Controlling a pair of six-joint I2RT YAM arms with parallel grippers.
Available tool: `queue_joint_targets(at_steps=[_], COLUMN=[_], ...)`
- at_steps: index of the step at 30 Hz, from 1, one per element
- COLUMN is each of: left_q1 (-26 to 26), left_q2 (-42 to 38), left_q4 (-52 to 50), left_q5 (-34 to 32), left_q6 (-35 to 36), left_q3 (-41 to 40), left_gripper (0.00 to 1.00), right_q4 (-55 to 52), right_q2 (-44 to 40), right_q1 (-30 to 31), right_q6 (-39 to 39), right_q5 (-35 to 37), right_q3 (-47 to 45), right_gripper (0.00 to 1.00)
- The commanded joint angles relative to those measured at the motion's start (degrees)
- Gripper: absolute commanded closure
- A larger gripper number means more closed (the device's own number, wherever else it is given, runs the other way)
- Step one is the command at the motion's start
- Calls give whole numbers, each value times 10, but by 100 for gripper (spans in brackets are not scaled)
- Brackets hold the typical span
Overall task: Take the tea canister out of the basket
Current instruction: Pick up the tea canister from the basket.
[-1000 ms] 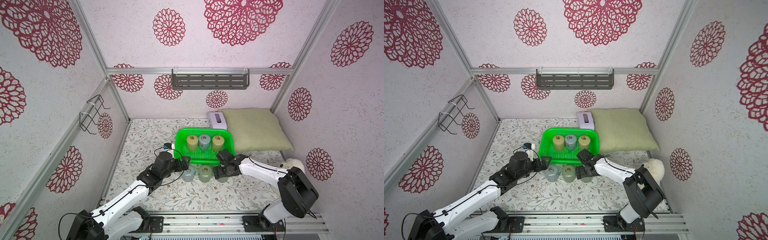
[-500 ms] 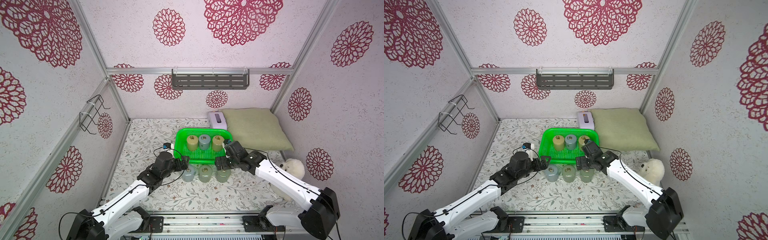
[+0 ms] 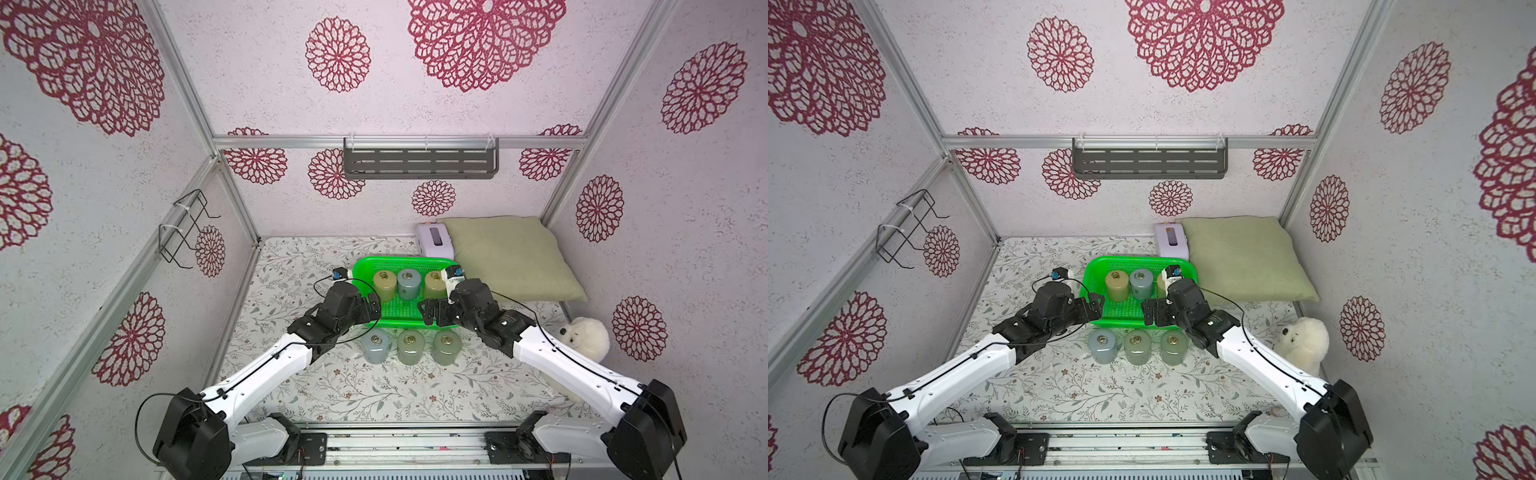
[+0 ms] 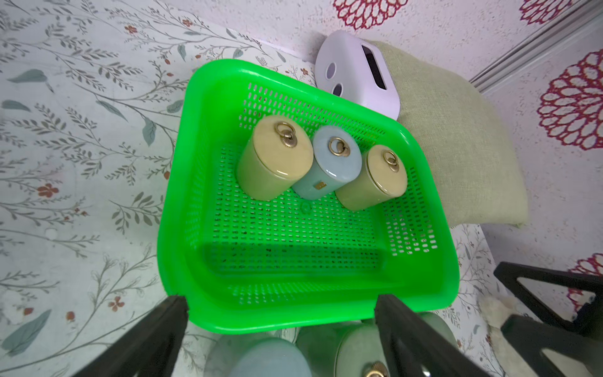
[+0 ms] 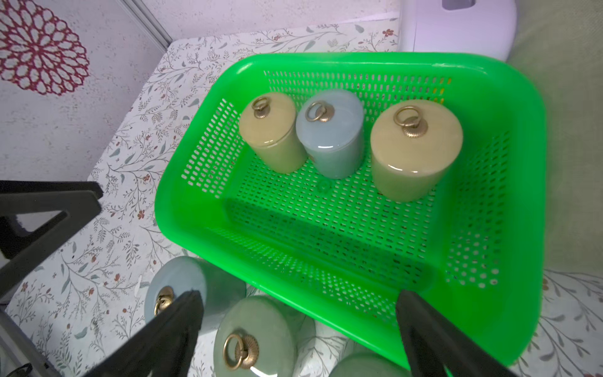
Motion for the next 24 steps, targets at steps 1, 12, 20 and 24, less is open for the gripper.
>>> queue_joint_targets(at_steps=[1,12,20,24], left_q1=[-3,27,60,82], left_q2=[24,99,160,193], left_q4=[-53,-178,-258,-276], left_q5=[-26,-17,11,36], left_q6=[23,49,91,96], left_q3=[33,148,244,277], left_gripper=[3,3,2,3], right_q4=[91,169,171,182], right_q2=[4,-2,-19,-42], right_q1=[-16,-40,-43,-43], right_q6=[-20,-7,-6,-13], right_q5=[-12,-45,-46,-34], right_q3=[-9,-86,-107,-133], right_gripper=[1,1,1,1])
